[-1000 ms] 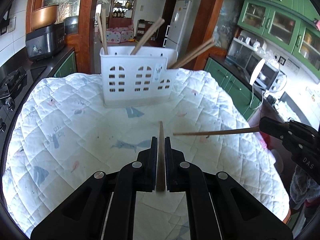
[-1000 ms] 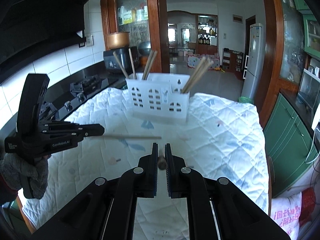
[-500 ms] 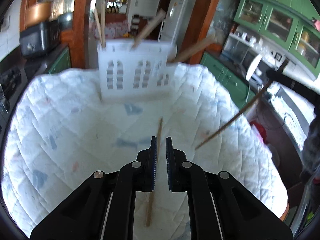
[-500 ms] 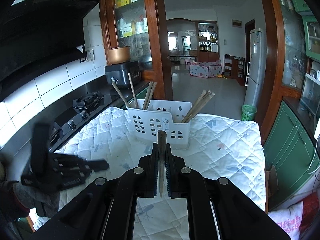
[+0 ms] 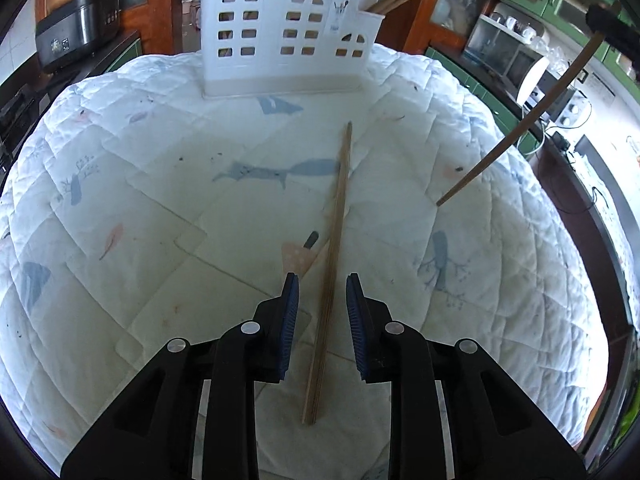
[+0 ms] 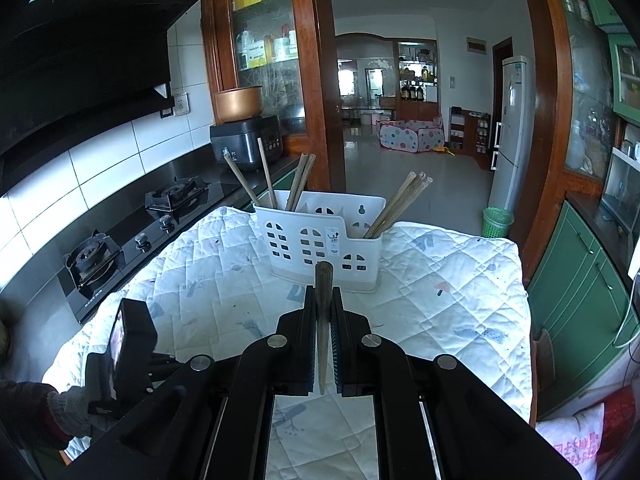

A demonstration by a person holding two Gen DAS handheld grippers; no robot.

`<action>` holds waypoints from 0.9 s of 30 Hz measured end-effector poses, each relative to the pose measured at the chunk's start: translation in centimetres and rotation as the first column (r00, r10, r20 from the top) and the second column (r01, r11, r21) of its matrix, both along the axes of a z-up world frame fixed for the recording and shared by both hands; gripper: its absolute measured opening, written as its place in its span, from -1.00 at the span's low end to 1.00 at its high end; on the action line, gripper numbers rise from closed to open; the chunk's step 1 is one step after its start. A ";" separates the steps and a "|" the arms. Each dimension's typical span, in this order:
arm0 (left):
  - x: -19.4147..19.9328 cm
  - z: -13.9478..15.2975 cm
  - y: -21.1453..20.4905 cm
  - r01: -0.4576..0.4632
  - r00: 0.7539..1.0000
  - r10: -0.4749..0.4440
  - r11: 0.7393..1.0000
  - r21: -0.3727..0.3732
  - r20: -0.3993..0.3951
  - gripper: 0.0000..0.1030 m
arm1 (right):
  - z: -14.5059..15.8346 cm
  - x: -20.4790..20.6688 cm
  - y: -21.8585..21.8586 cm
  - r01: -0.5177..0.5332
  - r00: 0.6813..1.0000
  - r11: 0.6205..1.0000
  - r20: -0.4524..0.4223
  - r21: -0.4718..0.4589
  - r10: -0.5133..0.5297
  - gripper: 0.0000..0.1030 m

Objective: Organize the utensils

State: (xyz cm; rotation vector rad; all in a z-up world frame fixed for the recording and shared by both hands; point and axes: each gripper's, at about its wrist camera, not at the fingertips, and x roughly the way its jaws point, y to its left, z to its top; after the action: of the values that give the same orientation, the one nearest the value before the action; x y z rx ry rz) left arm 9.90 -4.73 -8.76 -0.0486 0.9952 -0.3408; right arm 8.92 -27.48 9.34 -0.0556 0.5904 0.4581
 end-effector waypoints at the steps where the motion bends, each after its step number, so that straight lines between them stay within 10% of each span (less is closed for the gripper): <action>1: -0.1 -0.3 -0.1 0.000 1.000 0.000 1.000 0.009 0.001 -0.52 | 0.0 0.0 0.1 -0.001 1.000 1.000 0.000 -0.001 0.001 -0.87; 10: -0.6 -0.2 -1.0 0.008 0.999 -0.012 0.994 0.108 0.036 -0.87 | -0.1 -0.2 0.3 0.001 1.000 1.000 0.000 -0.002 -0.001 -0.87; 27: -0.1 7.3 1.5 0.003 0.990 0.001 1.000 -0.027 0.139 -0.90 | 1.3 0.1 0.3 -0.001 1.000 1.000 0.030 0.004 0.001 -0.87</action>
State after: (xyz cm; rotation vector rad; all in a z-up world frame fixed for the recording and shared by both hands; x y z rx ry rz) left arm 9.84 -3.18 -1.46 -0.0485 0.8522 -0.3543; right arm 8.99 -27.22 10.68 -0.0584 0.5599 0.4585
